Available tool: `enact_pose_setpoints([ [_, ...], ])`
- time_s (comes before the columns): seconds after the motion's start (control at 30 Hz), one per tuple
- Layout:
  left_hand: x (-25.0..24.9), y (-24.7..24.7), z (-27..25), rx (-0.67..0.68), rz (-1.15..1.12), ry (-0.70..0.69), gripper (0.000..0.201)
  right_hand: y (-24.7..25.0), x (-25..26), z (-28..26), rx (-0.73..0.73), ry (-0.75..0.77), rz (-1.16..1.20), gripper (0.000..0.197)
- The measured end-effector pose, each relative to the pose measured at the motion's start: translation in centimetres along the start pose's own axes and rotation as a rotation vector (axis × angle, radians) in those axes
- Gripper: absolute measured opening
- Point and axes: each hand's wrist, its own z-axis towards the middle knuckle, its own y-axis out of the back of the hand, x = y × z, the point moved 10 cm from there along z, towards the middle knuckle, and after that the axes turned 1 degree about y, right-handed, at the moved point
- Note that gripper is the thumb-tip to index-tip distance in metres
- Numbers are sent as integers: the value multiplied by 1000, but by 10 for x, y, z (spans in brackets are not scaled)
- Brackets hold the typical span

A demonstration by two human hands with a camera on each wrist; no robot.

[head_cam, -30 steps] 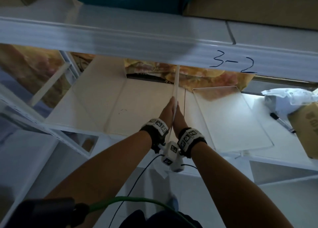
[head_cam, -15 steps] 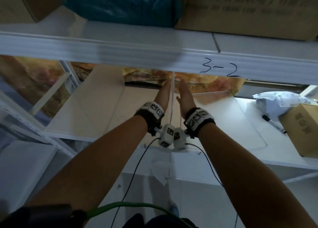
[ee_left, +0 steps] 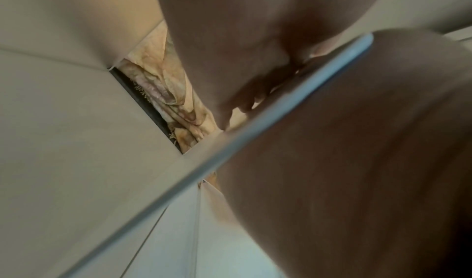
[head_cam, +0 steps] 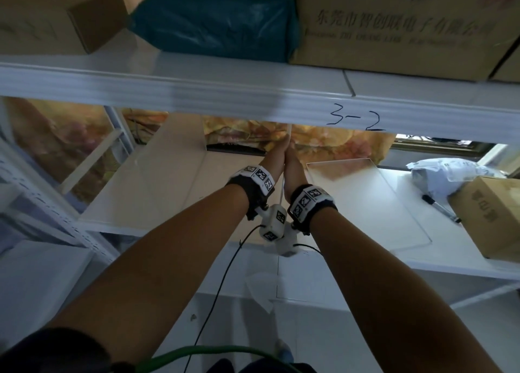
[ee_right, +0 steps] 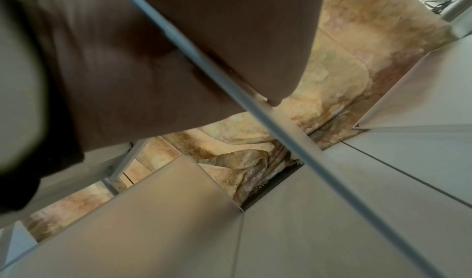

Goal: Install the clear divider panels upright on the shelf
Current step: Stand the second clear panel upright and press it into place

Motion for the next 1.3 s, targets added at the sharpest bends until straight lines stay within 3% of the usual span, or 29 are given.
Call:
enact_pose_setpoints([
  [0.33,9,5,-16,41,120,-26,57,8,3,-24,25,2,-20,53],
  [0.47,38,16,-20,8,138,37,69,16,-15,-45,22,-46,-5,51],
  [0.63,66,32,-32,-68,175,99,62,19,-52,-59,20,-93,44,51],
  [0.87,121,50,-47,-66,124,186,63,18,-119,-76,45,-209,43,59],
  [1.17,203,77,-52,-81,158,323,74,41,-201,-99,-4,-373,-30,69],
  [1.3,227,90,-62,-75,240,324,69,47,-221,-100,-19,-369,-24,61],
])
